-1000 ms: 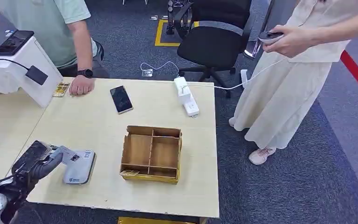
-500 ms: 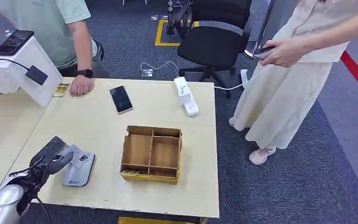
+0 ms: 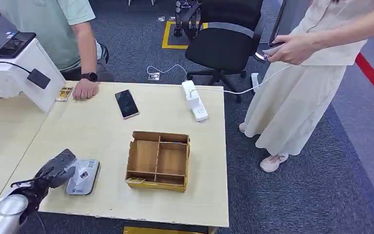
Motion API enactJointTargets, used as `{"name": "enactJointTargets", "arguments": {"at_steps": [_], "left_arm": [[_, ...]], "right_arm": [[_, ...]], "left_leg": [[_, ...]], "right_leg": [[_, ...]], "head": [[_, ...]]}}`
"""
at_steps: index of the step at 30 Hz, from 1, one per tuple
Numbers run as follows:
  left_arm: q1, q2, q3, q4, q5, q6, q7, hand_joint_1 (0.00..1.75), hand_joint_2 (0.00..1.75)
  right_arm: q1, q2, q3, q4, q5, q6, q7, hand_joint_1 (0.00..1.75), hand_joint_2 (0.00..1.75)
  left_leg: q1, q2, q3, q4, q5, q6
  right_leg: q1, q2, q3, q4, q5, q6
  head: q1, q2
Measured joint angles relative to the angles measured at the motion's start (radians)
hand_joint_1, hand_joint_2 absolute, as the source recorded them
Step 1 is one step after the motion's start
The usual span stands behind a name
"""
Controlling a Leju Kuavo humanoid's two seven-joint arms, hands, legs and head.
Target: Pass the card to the sensor for recognition and then transmit it.
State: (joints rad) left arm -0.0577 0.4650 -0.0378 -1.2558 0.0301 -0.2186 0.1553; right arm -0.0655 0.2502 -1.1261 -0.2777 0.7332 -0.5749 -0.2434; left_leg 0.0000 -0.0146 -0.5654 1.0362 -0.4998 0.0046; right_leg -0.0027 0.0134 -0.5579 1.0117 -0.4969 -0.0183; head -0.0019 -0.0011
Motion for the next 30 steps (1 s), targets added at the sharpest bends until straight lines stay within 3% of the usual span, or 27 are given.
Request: {"name": "enactJointTargets", "arguments": {"at_steps": [8, 18, 24, 30], "left_arm": [[-0.031, -0.001, -0.019, 0.008, -0.027, 0.0, 0.009, 1.75, 1.75], [-0.082, -0.001, -0.024, -0.014, 0.008, 0.019, -0.058, 1.75, 1.75], [-0.124, -0.005, -0.024, -0.039, -0.103, 0.129, -0.106, 1.75, 1.75], [-0.216, -0.059, -0.025, -0.049, -0.259, 0.283, -0.143, 1.75, 1.75]], "right_arm": [[0.0, 0.0, 0.0, 0.0, 0.0, -0.005, 0.003, 0.0, 0.0], [0.001, 0.0, -0.003, 0.0, -0.006, -0.01, 0.003, 0.0, 0.0], [0.001, 0.0, -0.008, 0.0, -0.012, -0.009, 0.004, 0.0, 0.0], [0.001, 0.0, -0.015, -0.001, -0.008, -0.008, 0.01, 0.0, 0.0]], "left_leg": [[0.0, 0.0, 0.0, 0.0, 0.0, 0.0], [0.0, 0.0, 0.0, 0.0, 0.0, 0.0], [0.0, -0.001, 0.0, 0.0, 0.001, 0.0], [0.0, -0.001, 0.0, 0.0, 0.001, 0.0]], "right_leg": [[0.0, 0.0, 0.0, 0.0, 0.0, 0.0], [0.0, 0.0, 0.0, 0.0, 0.0, 0.0], [0.0, 0.0, -0.001, 0.0, 0.0, 0.0], [0.0, 0.0, 0.0, 0.0, 0.001, 0.0]], "head": [[0.0, 0.0], [0.0, 0.0], [-0.001, 0.0], [0.0, 0.0]]}}
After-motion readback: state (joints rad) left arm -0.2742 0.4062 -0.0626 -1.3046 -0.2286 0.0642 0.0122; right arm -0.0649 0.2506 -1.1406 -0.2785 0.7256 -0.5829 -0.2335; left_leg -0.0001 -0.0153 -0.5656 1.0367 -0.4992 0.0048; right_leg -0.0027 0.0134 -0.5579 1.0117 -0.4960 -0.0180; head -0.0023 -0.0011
